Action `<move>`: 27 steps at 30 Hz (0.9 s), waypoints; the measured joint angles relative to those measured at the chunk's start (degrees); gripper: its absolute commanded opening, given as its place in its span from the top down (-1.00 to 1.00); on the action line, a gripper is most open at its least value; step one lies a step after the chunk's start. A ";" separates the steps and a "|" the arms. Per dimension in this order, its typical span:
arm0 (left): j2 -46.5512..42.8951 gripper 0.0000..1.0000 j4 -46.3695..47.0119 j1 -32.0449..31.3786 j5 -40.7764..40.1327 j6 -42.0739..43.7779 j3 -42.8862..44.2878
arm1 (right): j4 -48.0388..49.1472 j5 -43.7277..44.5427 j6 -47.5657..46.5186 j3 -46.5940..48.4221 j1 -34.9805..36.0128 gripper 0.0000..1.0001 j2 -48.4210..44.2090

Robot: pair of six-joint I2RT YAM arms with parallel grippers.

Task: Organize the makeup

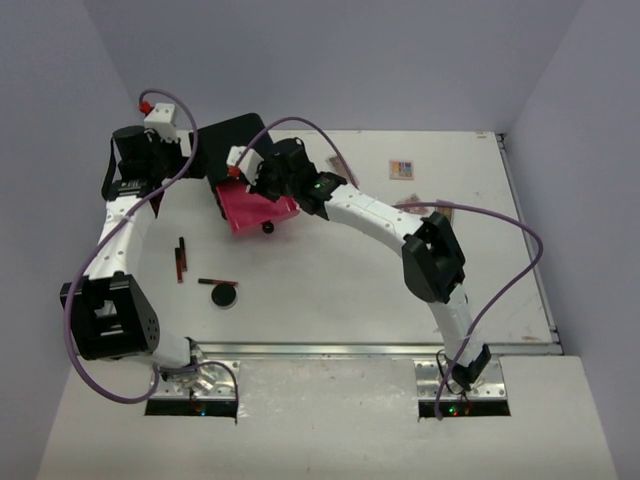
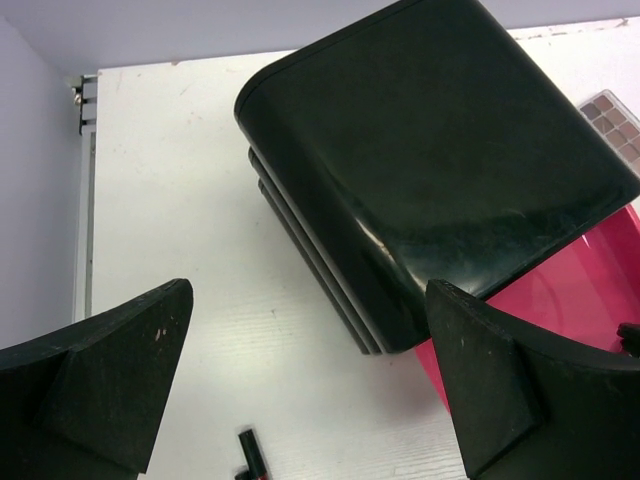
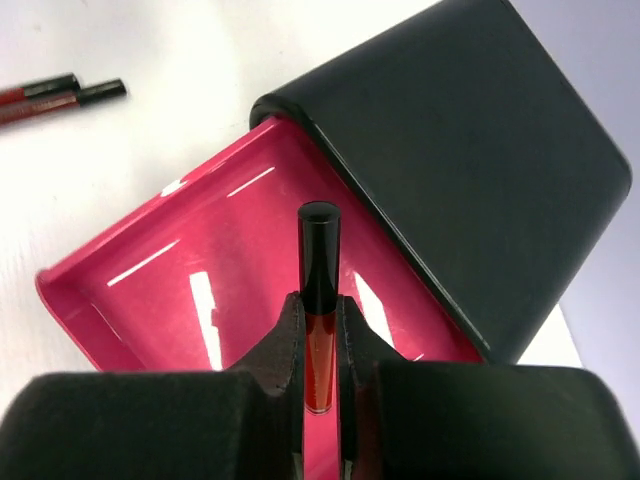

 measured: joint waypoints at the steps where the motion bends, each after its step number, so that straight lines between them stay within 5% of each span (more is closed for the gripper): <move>1: -0.01 -1.00 -0.15 0.25 -0.03 0.08 0.00 | -0.18 -0.12 -1.44 -0.03 0.08 0.18 0.00; 3: -0.16 -1.00 -0.47 0.97 0.08 0.23 -0.19 | -0.51 -0.11 -4.07 -0.10 0.22 -0.22 0.00; 5: -0.68 -1.00 -1.12 2.01 0.31 0.37 -0.91 | -0.94 0.18 -6.06 -0.12 0.39 -0.39 0.00; 18: -5.26 -0.95 -13.47 5.45 -0.18 5.53 -3.43 | -0.01 3.96 -6.28 -3.68 1.45 -0.44 -5.07; 27: -7.61 -0.32 -25.87 5.85 -3.05 9.44 -8.58 | 7.30 6.93 8.49 -23.35 -1.96 -0.42 -28.96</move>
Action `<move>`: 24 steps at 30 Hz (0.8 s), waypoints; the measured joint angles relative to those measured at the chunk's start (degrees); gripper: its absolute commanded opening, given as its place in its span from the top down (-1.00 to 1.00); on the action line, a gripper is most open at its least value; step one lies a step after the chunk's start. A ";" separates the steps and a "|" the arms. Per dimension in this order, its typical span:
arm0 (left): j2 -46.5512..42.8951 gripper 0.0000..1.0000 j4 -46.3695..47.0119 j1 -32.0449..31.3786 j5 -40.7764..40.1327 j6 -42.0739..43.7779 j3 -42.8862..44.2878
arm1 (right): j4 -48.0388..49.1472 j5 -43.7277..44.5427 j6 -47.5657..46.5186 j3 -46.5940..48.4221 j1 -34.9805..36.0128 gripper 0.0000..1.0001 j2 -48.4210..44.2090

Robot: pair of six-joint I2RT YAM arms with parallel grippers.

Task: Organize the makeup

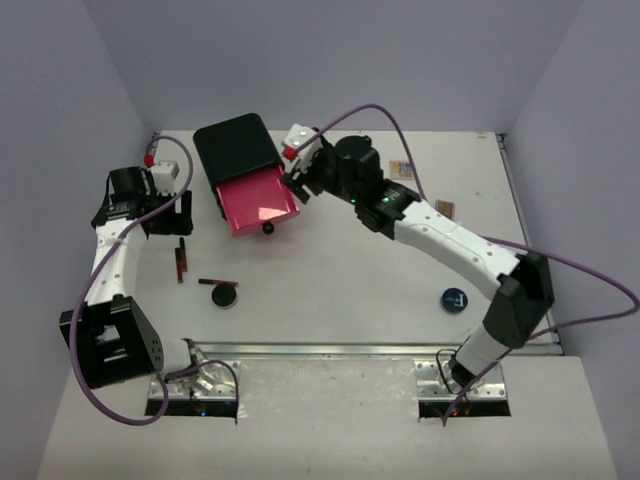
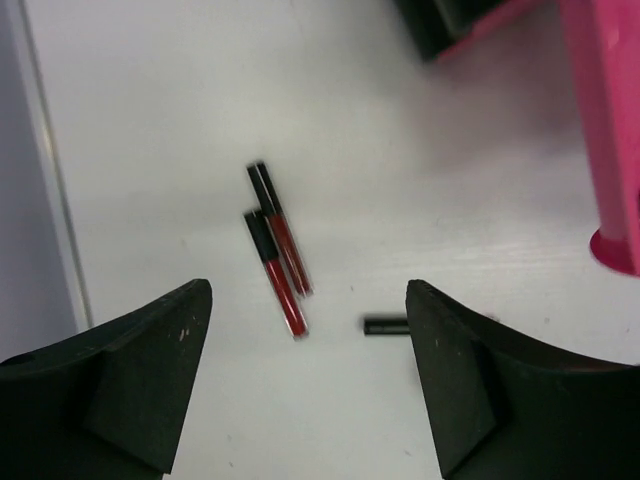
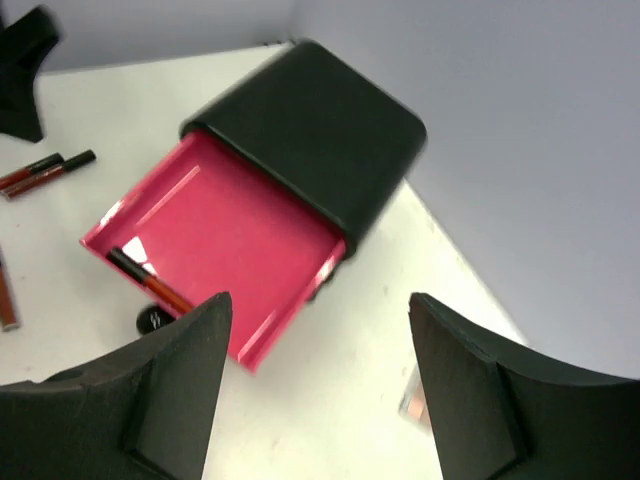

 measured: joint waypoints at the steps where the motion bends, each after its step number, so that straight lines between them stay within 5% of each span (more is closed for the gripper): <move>1: 0.04 -0.19 -0.71 0.00 -0.69 0.12 -1.52 | 1.06 -0.21 2.78 -3.90 -1.67 -0.40 -3.32; 6: 4.84 0.31 -3.52 0.00 -4.46 0.09 -5.21 | 5.37 0.00 14.06 -16.11 -12.64 -0.38 -10.39; 11: 13.05 0.29 -4.57 0.98 -6.29 -0.08 -4.23 | 4.76 1.06 18.35 -19.38 -15.69 -0.38 -7.66; 24: 14.68 0.28 -2.37 3.67 -8.61 1.00 -3.86 | 0.68 -0.77 24.80 -20.28 -19.50 -0.36 -6.20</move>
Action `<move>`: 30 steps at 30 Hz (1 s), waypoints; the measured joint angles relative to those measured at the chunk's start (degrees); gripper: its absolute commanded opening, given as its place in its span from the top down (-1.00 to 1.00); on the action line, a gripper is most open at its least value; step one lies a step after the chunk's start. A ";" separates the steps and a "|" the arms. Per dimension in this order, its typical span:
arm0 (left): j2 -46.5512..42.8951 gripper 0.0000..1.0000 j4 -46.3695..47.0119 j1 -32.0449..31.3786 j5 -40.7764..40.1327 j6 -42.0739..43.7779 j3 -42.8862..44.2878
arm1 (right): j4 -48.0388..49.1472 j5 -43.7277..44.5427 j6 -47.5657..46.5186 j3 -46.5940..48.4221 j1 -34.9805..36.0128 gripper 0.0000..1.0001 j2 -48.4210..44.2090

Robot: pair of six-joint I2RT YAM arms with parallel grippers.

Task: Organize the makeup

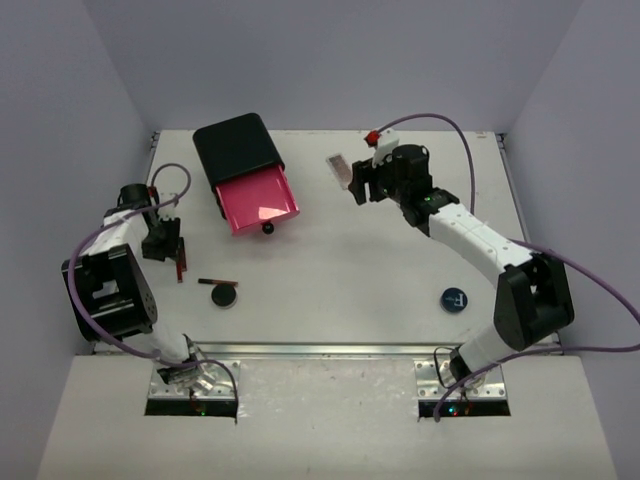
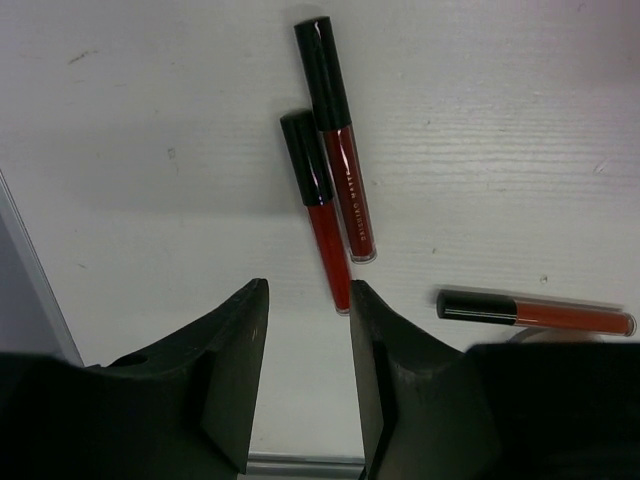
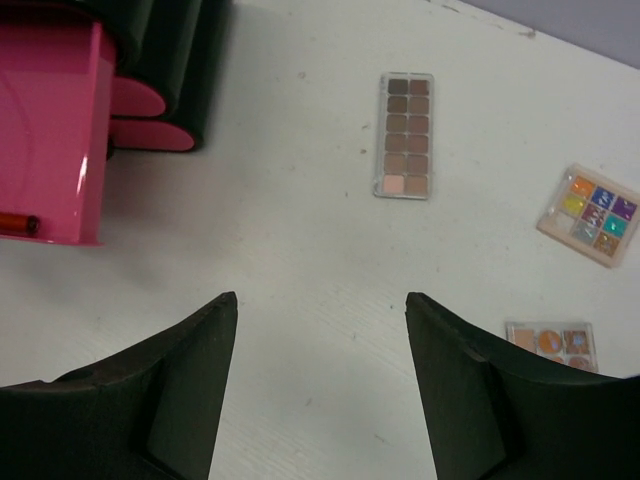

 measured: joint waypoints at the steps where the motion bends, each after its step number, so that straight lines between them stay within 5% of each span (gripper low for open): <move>1: 0.25 0.29 0.52 0.03 0.08 0.26 -0.01 | -0.67 0.00 0.50 0.00 -0.70 -0.36 -0.11; 30: 6.09 0.38 4.56 2.95 4.59 0.27 -0.20 | -3.31 2.42 0.61 -8.10 -1.26 -0.37 -7.61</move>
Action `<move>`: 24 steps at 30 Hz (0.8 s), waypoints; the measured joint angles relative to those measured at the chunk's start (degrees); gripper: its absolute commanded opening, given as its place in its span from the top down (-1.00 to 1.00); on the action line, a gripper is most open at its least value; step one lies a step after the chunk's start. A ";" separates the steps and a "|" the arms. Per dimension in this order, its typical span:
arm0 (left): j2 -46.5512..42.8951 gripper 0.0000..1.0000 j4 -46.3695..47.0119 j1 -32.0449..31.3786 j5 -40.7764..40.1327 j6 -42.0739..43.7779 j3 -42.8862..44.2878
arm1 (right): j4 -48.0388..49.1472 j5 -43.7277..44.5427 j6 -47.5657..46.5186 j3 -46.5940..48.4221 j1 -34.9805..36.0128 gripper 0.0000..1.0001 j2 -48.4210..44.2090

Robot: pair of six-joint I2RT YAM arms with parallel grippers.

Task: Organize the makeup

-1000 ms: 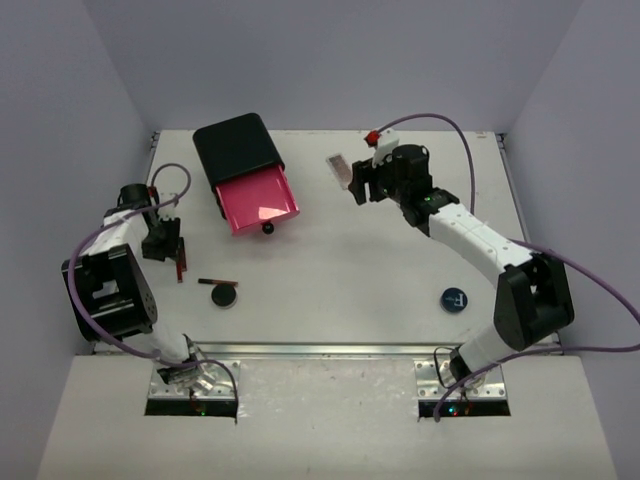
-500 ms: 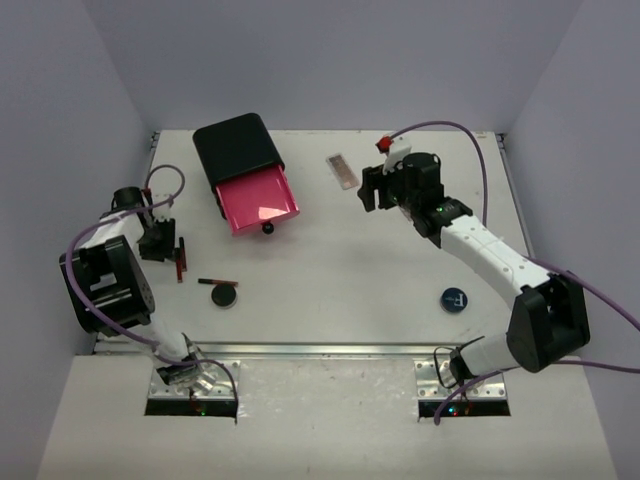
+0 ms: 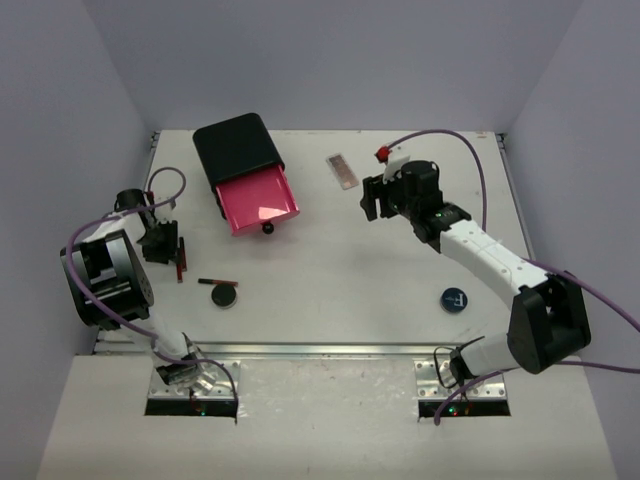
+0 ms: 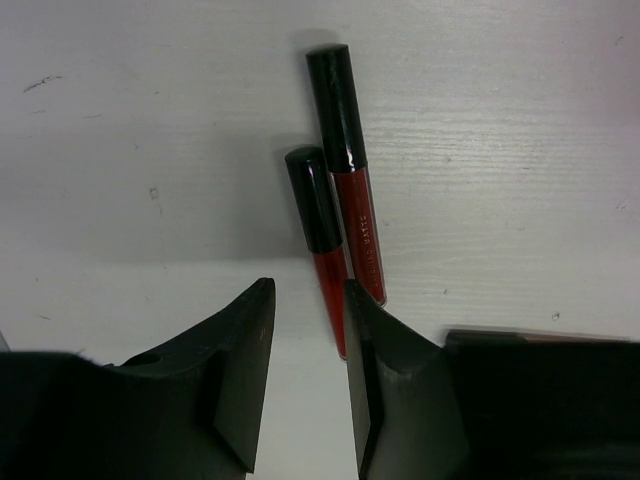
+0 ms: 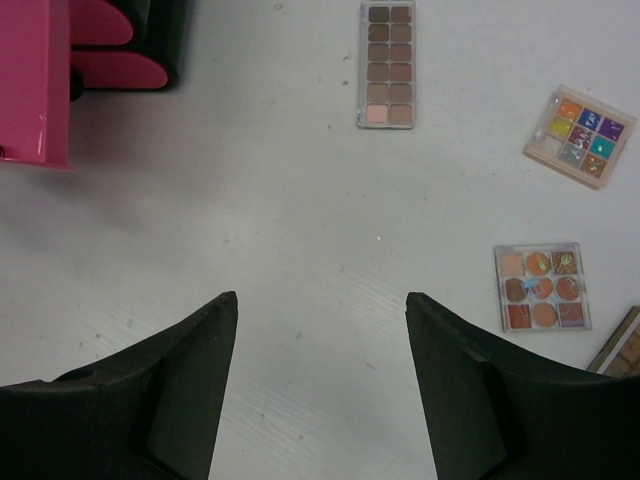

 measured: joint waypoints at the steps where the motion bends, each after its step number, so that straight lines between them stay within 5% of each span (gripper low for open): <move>1: 0.07 0.38 0.10 0.00 0.00 -0.06 0.00 | 0.01 0.04 -0.06 -0.13 -0.06 -0.37 -0.01; 11: 3.38 0.39 1.52 0.00 0.02 -0.56 0.00 | 0.00 0.34 -0.61 -1.26 -0.68 -0.37 -0.82; 18: 3.65 1.00 2.56 0.00 -2.28 -0.73 -0.20 | 0.00 0.56 -0.61 -1.50 -1.01 -0.37 -1.16; 24: 3.66 1.00 3.11 0.00 -3.86 -0.63 -0.28 | 0.00 0.56 -0.58 -1.82 -1.17 -0.37 -1.46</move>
